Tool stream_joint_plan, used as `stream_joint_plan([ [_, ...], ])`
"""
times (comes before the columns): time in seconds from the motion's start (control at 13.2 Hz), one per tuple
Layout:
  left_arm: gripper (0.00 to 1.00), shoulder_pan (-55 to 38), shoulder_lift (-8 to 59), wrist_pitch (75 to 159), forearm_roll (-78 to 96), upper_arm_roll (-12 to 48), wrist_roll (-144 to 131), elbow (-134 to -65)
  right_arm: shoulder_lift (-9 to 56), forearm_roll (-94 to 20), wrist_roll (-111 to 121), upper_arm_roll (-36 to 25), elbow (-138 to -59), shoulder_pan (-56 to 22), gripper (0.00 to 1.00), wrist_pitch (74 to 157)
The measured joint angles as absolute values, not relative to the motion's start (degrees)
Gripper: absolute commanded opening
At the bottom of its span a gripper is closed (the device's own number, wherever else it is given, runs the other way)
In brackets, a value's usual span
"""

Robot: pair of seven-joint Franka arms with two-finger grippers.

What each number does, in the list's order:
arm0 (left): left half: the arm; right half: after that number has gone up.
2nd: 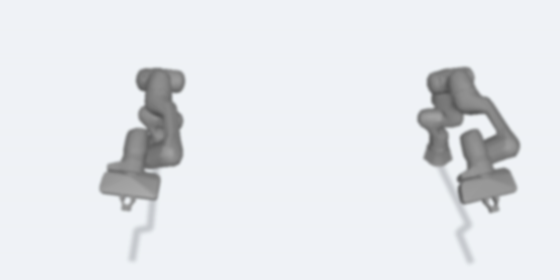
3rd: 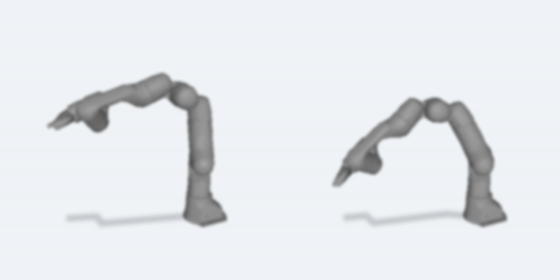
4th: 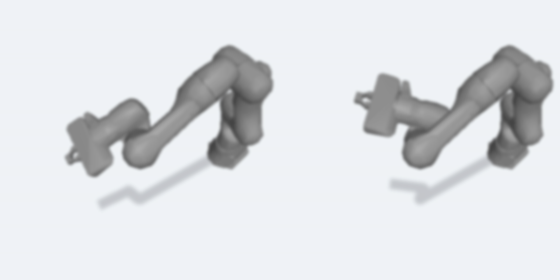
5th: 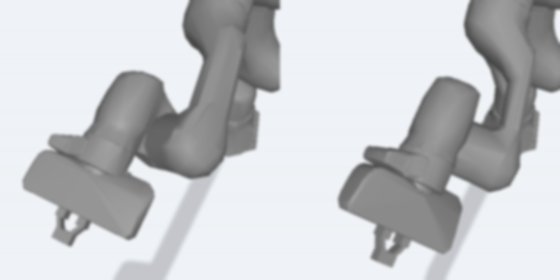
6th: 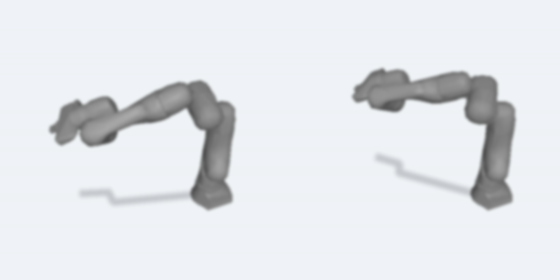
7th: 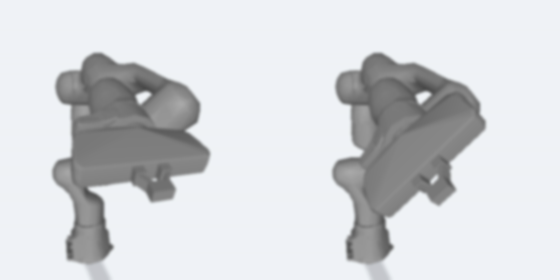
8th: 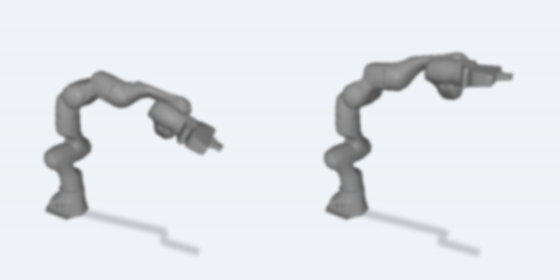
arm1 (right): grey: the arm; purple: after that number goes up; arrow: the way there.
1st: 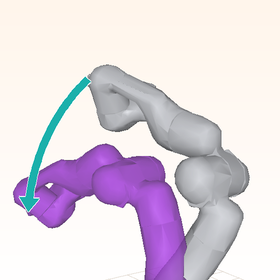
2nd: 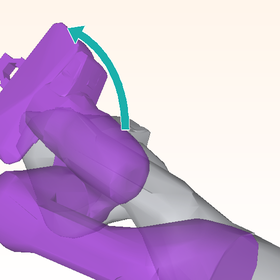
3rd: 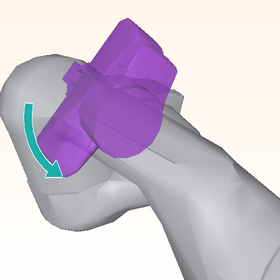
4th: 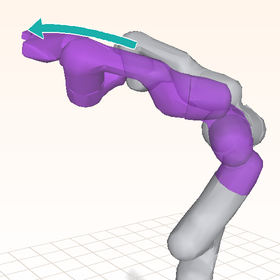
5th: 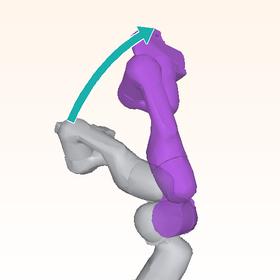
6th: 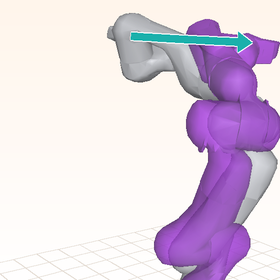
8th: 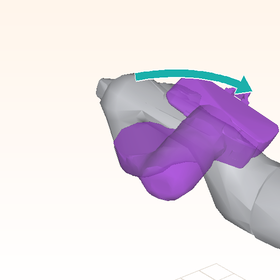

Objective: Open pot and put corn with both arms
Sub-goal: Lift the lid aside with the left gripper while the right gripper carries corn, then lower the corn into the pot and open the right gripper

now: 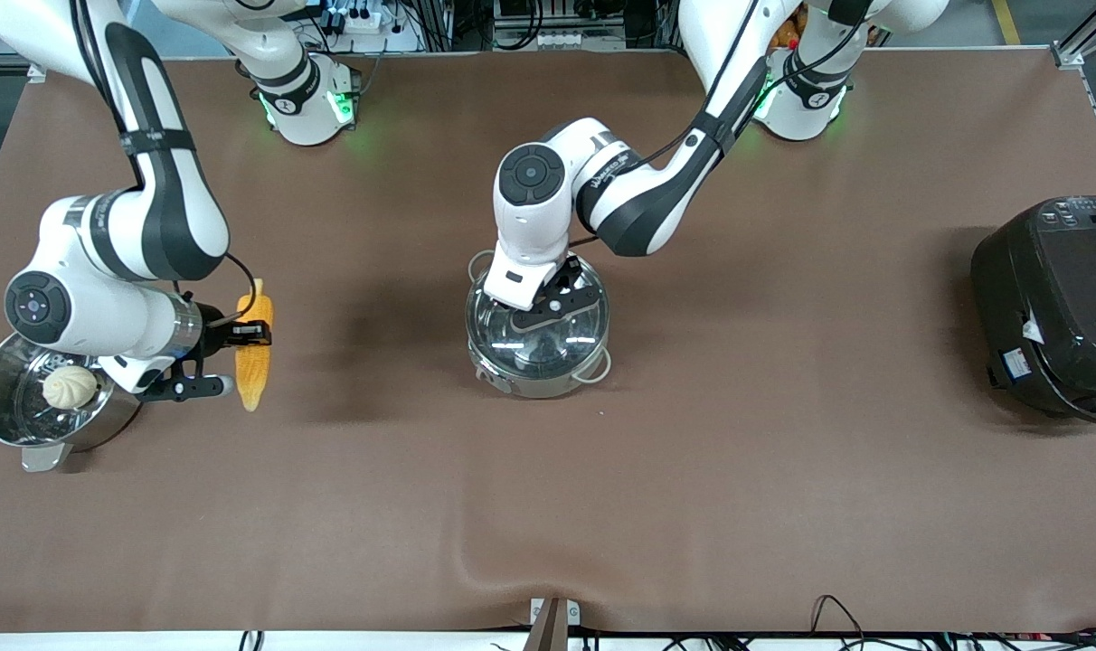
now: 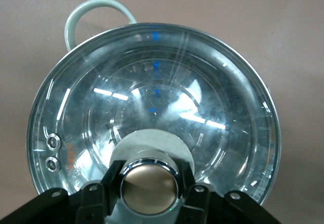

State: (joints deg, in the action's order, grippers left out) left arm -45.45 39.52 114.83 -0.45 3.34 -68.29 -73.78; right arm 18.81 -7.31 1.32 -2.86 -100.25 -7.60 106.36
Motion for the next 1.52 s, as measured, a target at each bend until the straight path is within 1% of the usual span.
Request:
stream_joint_plan([
  [0.15, 0.00, -45.20, 39.33, 113.93, -0.45, 3.35, -68.28, -73.45, 18.82, -7.82, -1.41, -2.83, -97.97, -9.88, 0.00, 103.85],
  [0.3, 0.00, -44.11, 37.74, 110.51, -0.45, 3.21, -67.27, -72.73, 18.82, -7.87, -3.89, -2.77, -96.16, -12.43, 0.00, 102.64],
  [0.61, 0.00, -38.58, 28.53, 100.45, -0.46, 2.87, -61.31, -72.00, 18.87, -9.94, -7.44, -2.75, -93.78, -16.86, 0.00, 102.42],
  [0.83, 0.00, -31.62, 22.18, 96.76, -0.49, 2.58, -55.40, -73.01, 18.90, -10.57, -11.81, -2.72, -92.95, -20.31, 0.00, 102.41],
  [1.06, 0.00, -20.30, 18.14, 96.46, -0.20, 2.49, -41.50, -79.47, 19.22, -10.97, -19.57, -2.64, -92.17, -25.56, 0.00, 102.59],
  [1.21, 0.00, -13.89, 17.12, 98.68, -0.06, 2.46, -34.31, -84.94, 20.65, -11.00, -27.20, -2.60, -91.78, -31.10, 0.00, 104.02],
  [1.29, 0.00, -11.54, 16.65, 102.02, -0.01, 2.50, -30.98, -88.24, 21.72, -11.00, -30.21, -2.60, -91.33, -33.44, 0.00, 104.81],
  [1.52, 0.00, -7.35, 14.42, 116.58, 0.03, 2.55, -22.16, -101.27, 25.94, -11.00, -37.33, -2.62, -89.30, -38.45, 0.00, 110.62],
])
